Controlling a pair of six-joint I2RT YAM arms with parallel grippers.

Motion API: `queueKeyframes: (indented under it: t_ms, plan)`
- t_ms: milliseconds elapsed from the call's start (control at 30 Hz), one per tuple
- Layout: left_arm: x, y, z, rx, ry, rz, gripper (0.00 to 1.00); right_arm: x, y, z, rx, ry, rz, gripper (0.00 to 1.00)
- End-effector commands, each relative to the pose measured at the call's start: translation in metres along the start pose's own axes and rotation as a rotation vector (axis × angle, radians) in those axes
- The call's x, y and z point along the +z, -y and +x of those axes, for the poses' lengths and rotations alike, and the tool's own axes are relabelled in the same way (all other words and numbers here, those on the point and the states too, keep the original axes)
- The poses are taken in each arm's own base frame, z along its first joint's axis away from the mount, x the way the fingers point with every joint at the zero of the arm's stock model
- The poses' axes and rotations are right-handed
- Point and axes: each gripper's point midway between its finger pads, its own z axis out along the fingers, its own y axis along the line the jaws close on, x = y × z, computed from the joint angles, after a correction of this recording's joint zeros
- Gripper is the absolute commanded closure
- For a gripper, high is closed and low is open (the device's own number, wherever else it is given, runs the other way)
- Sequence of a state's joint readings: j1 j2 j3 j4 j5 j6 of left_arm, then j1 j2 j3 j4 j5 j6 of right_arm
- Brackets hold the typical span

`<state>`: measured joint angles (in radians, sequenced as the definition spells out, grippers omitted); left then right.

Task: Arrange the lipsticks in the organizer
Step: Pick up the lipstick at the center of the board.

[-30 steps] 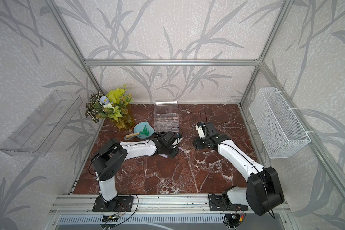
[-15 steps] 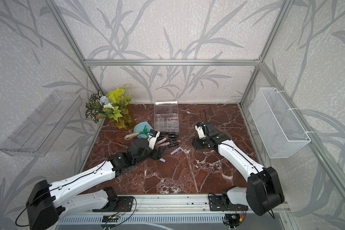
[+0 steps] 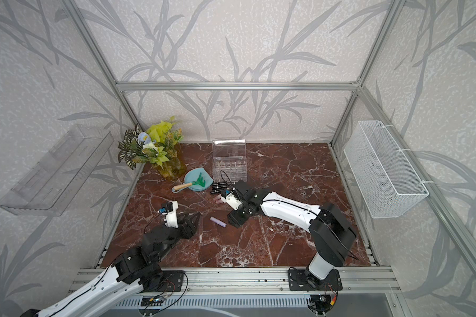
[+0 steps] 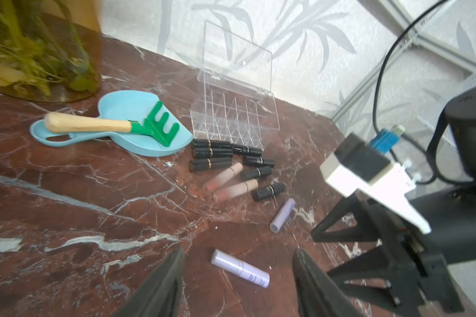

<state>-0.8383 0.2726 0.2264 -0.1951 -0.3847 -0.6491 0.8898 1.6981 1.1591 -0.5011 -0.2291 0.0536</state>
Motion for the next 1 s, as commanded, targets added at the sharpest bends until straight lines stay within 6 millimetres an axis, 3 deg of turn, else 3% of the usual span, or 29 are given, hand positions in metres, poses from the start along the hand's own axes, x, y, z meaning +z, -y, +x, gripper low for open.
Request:
queueKeyframes:
  t_ms: [0,167,333,967]
  plan:
    - [-0.001,-0.024,0.005,-0.022,0.025,-0.099,0.35,0.017,-0.013,-0.01,-0.062,-0.016,0.02,0.33]
    - [-0.002,-0.027,0.004,-0.03,0.039,-0.102,0.33,0.044,-0.023,-0.021,-0.094,-0.049,0.022,0.33]
    - [-0.005,-0.028,-0.001,-0.045,0.07,-0.096,0.32,0.068,-0.016,-0.019,-0.093,-0.101,0.052,0.35]
    - [-0.018,-0.022,-0.023,-0.077,0.138,-0.059,0.32,0.087,-0.012,-0.006,-0.111,-0.216,0.143,0.55]
